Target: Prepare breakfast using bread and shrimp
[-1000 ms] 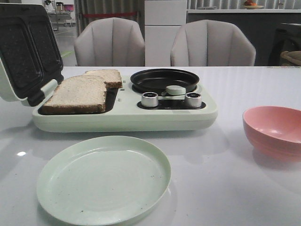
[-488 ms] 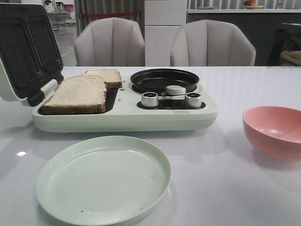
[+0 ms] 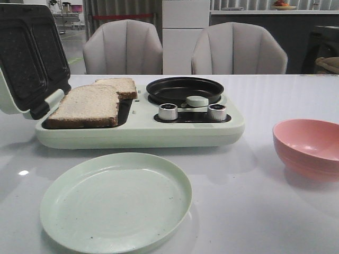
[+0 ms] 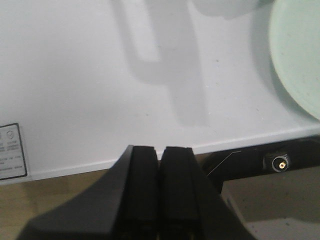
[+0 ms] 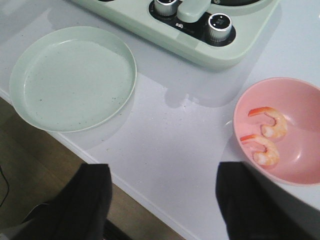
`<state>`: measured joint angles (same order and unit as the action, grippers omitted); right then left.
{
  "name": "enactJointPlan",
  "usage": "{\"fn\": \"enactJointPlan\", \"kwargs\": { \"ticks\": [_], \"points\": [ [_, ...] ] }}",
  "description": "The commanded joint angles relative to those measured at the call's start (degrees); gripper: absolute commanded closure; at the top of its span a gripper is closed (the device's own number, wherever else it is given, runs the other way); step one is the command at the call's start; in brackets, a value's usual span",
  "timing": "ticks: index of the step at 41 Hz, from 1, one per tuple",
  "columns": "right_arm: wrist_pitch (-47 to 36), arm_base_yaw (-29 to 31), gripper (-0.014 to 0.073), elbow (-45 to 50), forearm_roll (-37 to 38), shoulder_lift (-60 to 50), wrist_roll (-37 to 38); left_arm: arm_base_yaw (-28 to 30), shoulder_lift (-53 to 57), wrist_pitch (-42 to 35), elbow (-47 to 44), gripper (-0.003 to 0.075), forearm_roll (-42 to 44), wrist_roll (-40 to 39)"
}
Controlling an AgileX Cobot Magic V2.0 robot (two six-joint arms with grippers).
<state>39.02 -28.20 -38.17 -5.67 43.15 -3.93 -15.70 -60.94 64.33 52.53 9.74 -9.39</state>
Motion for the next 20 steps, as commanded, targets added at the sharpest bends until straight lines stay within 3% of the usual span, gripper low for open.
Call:
{"fn": "enactJointPlan", "kwargs": {
  "ticks": [1,6,10,14,20],
  "points": [
    [-3.78,0.16,0.0056,-1.57,-0.1,-0.41,-0.09,11.21,-0.74,-3.95,4.26,0.0615,-8.52,8.29],
    [-3.78,0.16,0.0056,-1.57,-0.1,-0.41,-0.09,25.89,-4.12,-7.24,8.16,0.0616,-23.53,19.16],
    [-3.78,0.16,0.0056,-1.57,-0.1,-0.41,-0.09,33.57,-7.69,-7.91,11.81,0.0621,-33.21,24.43],
    [-3.78,0.16,0.0056,-1.57,-0.1,-0.41,-0.09,37.15,-11.97,-8.19,15.92,0.0621,-39.17,26.93],
    [-3.78,0.16,0.0056,-1.57,-0.1,-0.41,-0.09,37.57,-18.73,-10.26,23.2,0.0621,-41.69,26.93]
  ]
}}
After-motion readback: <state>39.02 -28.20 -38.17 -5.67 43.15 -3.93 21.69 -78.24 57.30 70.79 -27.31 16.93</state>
